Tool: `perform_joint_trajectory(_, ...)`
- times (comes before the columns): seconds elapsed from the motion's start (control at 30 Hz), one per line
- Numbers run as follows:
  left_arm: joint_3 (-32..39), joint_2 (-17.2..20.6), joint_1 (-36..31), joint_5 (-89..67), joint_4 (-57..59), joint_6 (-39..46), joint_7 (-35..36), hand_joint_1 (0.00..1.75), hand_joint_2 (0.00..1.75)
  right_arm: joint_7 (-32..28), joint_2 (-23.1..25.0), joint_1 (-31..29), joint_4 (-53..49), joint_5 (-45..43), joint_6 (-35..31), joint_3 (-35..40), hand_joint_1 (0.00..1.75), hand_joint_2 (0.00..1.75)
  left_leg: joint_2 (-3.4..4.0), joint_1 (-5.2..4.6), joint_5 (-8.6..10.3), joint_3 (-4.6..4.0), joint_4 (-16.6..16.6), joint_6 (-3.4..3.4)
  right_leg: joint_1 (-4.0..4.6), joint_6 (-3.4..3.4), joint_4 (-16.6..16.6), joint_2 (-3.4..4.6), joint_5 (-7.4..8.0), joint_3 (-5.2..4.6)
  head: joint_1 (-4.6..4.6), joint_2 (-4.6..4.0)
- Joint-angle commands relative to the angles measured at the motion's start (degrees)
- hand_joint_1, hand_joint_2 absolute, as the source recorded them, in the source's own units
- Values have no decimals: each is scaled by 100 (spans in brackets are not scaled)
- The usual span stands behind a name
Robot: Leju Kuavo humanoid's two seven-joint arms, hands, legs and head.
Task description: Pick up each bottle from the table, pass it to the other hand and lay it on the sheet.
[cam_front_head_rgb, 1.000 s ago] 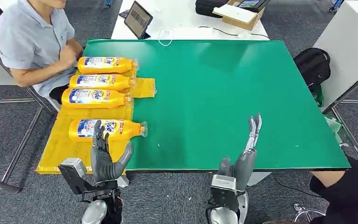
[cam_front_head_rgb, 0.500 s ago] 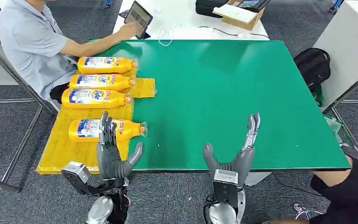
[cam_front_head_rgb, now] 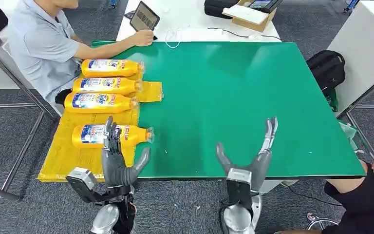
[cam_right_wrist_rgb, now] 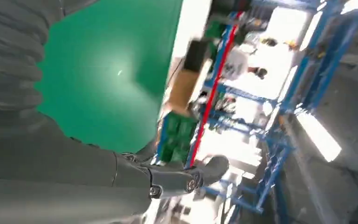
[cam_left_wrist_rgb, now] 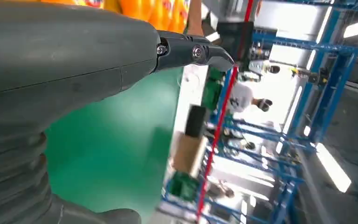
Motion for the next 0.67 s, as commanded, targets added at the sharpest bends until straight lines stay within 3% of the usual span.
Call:
perform_joint_trajectory(0.03, 166, 129, 136, -408, 323, 37, 9, 0, 175, 192, -168, 325, -650, 168, -7, -962, 0, 175, -26, 1, -15, 30, -2, -7, 2, -13, -3, -25, -23, 38, -5, 0)
perform_joint_trajectory(0.07, 188, 191, 78, -502, 283, 161, 9, 0, 175, 2, 50, -32, 70, 256, -7, -1064, 0, 175, -20, -1, -9, 23, -6, -6, 1, -9, -7, -19, -15, 26, -5, 0)
perform_joint_trajectory(0.2, 178, 217, 15, -422, 261, 316, 9, 0, 175, 2, 50, -131, 587, -151, -7, -1097, 0, 175, 26, 3, -15, 31, -8, -9, 5, -14, -9, 28, -4, 24, -3, 0)
perform_joint_trajectory(0.23, 181, 285, 16, -393, 208, 404, 9, 0, 175, 2, 50, -47, 590, -129, -7, -1056, 0, 0, 20, 5, -11, 19, -8, -8, 8, -11, -10, 19, -1, 15, -7, 0)
perform_joint_trajectory(0.3, 209, 296, 8, -556, 146, 522, 9, 0, 175, 2, 50, -107, 490, 362, -7, -1190, 0, 0, 4, 4, -13, 34, -10, -8, 7, -15, -10, 3, -7, 28, -2, 0)
perform_joint_trajectory(0.43, 341, 316, 34, -561, -48, 616, 9, 0, 175, 2, 50, 8, 315, 500, -7, -1415, 0, 0, 11, 5, -18, 30, -2, -8, 8, -15, -3, 11, -13, 27, -5, 0)
perform_joint_trajectory(0.67, 355, 330, 95, -596, -99, 613, 9, 0, 175, 2, 50, 98, 399, 302, -7, -1397, 0, 0, 1, 2, -9, 17, -5, -5, 4, -9, -4, -1, -8, 16, -2, 0)
